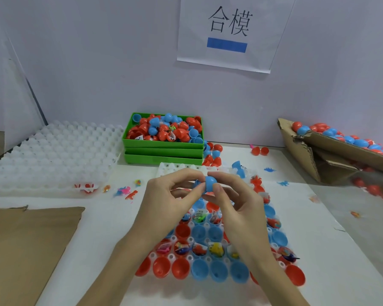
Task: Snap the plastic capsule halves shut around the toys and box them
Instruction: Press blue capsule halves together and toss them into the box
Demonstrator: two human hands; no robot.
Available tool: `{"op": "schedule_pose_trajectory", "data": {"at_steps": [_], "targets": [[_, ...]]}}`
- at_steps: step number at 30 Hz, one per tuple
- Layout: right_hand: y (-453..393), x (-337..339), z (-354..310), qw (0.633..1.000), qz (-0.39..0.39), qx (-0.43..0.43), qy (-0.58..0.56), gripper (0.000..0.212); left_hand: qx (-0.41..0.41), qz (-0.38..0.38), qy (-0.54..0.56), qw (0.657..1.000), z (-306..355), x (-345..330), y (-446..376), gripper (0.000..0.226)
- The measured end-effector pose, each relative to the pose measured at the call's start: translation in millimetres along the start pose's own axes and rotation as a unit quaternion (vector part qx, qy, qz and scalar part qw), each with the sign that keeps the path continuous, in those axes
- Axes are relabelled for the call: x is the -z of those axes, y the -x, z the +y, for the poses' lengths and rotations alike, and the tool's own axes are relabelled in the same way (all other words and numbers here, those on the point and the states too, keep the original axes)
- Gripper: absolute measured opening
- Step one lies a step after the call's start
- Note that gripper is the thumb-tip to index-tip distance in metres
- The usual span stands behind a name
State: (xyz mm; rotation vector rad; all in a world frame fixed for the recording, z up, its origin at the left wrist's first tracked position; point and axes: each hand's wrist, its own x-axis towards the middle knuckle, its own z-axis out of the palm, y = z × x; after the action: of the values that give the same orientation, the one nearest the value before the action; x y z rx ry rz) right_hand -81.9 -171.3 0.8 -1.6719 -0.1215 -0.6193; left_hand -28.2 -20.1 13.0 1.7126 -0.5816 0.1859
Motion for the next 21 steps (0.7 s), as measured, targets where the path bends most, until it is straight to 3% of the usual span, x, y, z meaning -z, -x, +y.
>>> {"op": "schedule_pose_trajectory", "data": {"at_steps": [7,11,21], "targets": [[-6,8,-1,0.999,-0.022,0.010,0.031,0.024,0.009,-0.005,0.061,0.998,0,-1,-1,0.017],[-5,10,-5,1.000,-0.008,0.010,-0.002,0.022,0.013,-0.024,0.107,0.994,0,0,-2,0.034],[-6,13,-9,0.998,-0.027,0.032,0.037,0.028,-0.093,0.011,-0.006,0.996,0,3,-1,0.041]]}}
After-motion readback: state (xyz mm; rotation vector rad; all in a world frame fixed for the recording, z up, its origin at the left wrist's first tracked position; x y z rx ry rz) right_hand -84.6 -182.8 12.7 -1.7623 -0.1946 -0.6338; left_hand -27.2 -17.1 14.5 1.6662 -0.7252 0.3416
